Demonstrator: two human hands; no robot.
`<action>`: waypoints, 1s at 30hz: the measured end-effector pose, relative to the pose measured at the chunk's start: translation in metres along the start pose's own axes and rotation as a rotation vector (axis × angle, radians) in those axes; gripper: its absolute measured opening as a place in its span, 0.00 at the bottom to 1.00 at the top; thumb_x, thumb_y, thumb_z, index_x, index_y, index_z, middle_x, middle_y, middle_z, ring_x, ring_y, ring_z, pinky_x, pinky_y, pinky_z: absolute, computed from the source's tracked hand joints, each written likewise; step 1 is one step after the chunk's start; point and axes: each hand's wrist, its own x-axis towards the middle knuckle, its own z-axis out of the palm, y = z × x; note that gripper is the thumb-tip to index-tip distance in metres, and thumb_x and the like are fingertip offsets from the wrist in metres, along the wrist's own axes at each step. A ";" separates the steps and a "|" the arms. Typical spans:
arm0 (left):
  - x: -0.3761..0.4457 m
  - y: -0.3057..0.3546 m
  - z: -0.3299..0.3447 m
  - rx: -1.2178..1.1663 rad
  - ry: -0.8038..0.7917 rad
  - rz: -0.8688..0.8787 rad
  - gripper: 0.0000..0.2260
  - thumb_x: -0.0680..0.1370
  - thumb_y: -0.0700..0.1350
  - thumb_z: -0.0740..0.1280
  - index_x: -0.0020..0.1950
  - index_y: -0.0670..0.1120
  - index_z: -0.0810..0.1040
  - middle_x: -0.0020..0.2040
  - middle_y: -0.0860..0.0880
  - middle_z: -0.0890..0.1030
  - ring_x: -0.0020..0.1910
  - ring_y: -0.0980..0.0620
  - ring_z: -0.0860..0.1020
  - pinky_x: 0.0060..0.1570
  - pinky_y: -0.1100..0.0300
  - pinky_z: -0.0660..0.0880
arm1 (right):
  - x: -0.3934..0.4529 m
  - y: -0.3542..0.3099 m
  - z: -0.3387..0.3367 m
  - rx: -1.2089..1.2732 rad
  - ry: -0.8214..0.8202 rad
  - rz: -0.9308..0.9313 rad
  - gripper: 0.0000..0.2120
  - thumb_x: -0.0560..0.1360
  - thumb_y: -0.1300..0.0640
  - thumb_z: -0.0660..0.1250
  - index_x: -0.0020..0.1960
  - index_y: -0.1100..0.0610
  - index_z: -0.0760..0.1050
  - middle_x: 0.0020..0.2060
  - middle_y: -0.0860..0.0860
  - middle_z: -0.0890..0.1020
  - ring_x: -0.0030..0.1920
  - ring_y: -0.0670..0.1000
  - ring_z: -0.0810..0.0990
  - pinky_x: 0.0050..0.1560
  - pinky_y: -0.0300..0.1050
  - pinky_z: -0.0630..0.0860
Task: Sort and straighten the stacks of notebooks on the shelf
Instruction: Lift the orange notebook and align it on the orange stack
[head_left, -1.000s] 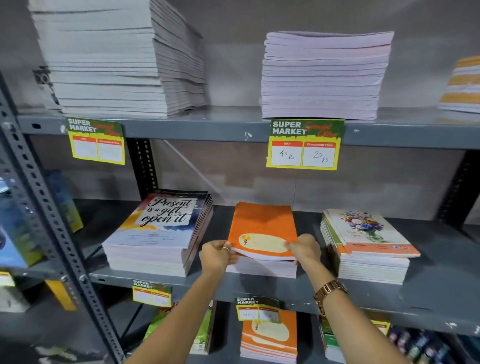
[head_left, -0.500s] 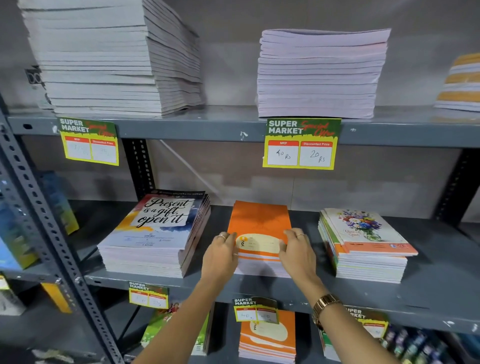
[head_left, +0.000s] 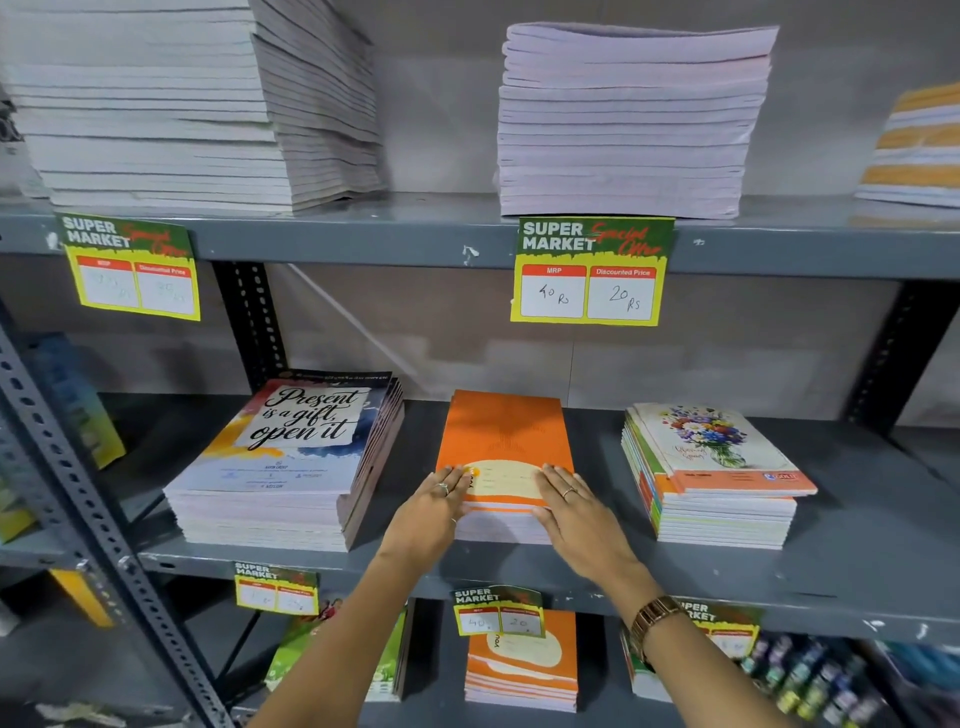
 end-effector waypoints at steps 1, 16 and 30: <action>0.000 0.000 0.001 0.028 0.004 0.004 0.22 0.82 0.44 0.51 0.75 0.47 0.50 0.78 0.49 0.53 0.76 0.52 0.49 0.74 0.58 0.49 | 0.000 0.001 0.001 -0.001 0.004 -0.002 0.26 0.81 0.45 0.47 0.75 0.52 0.49 0.76 0.48 0.54 0.76 0.48 0.49 0.68 0.39 0.42; -0.001 0.001 0.011 0.097 0.101 0.003 0.22 0.82 0.44 0.52 0.75 0.47 0.51 0.77 0.48 0.56 0.76 0.51 0.51 0.72 0.58 0.57 | -0.001 0.001 -0.002 -0.064 -0.038 -0.029 0.26 0.80 0.48 0.53 0.75 0.52 0.51 0.76 0.49 0.56 0.76 0.50 0.51 0.72 0.47 0.56; -0.013 -0.010 0.001 -0.161 0.097 -0.017 0.23 0.81 0.48 0.54 0.75 0.49 0.52 0.77 0.50 0.54 0.76 0.53 0.48 0.73 0.54 0.55 | -0.004 -0.004 -0.016 -0.047 -0.004 -0.064 0.27 0.80 0.43 0.47 0.75 0.54 0.53 0.75 0.51 0.58 0.76 0.49 0.52 0.71 0.44 0.37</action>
